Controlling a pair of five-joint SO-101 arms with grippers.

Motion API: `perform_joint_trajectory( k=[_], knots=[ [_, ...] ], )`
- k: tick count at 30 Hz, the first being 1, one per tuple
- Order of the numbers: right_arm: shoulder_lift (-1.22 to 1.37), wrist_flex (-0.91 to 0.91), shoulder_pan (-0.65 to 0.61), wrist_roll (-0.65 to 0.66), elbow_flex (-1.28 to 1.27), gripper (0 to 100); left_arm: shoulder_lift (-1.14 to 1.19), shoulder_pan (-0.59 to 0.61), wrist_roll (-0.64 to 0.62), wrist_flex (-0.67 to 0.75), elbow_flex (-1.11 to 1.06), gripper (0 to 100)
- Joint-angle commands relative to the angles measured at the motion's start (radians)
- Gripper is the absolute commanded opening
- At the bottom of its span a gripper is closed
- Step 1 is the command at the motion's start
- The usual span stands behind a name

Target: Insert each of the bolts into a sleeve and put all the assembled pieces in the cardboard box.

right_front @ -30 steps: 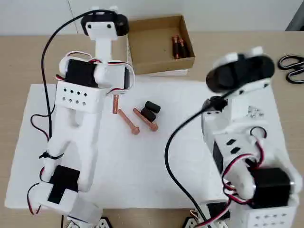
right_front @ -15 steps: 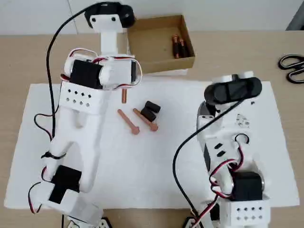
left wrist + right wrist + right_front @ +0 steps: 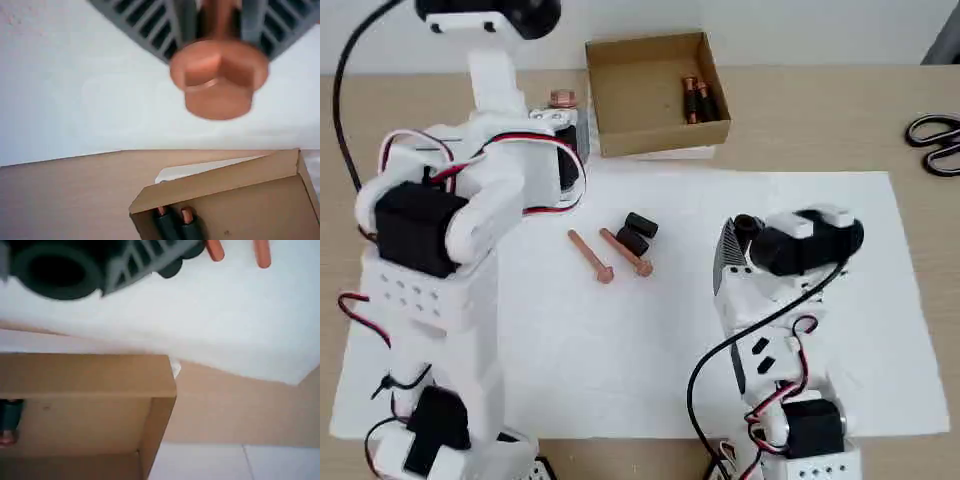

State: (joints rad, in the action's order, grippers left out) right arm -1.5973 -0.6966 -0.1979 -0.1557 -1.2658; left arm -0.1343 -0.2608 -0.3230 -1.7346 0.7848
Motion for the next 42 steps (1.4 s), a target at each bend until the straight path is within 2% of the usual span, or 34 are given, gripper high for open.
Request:
perform_joint_trajectory(
  k=[1,5,9,15,18,23,27,30,33,37,42],
  knots=[
    [-0.143,0.085,-0.001,-0.011,-0.092,0.6,-0.109,0.009,-0.005,-0.015,-0.022,1],
    [-0.223,0.096,-0.001,0.068,-0.187,0.6,-0.232,0.008,-0.002,-0.009,-0.074,1],
    [-0.216,0.096,-0.002,0.071,-0.192,0.6,-0.373,0.009,-0.003,-0.012,-0.174,1],
    [-0.217,0.096,-0.002,0.069,-0.196,0.5,-0.612,0.011,-0.005,0.025,-0.552,1],
    [-0.217,0.096,-0.016,0.069,-0.196,0.5,-0.729,0.011,-0.005,0.187,-0.811,1],
    [-0.216,0.09,-0.119,0.071,-0.199,0.5,-0.89,0.003,-0.008,0.608,-1.26,1],
    [-0.211,0.082,-0.194,0.072,-0.199,0.5,-0.98,0.002,-0.008,0.862,-1.498,1],
    [-0.211,0.025,-0.225,0.071,-0.199,0.4,-1.017,-0.021,-0.009,0.933,-1.577,1],
    [-0.214,0.001,-0.248,0.071,-0.199,0.4,-1.023,-0.063,-0.011,0.934,-1.587,1],
    [-0.216,-0.002,-0.282,0.069,-0.204,0.4,-1.028,-0.075,-0.089,0.933,-1.584,1],
    [-0.217,-0.001,-0.332,0.069,-0.265,0.4,-1.028,-0.1,-0.095,0.937,-1.589,1]
  ],
)
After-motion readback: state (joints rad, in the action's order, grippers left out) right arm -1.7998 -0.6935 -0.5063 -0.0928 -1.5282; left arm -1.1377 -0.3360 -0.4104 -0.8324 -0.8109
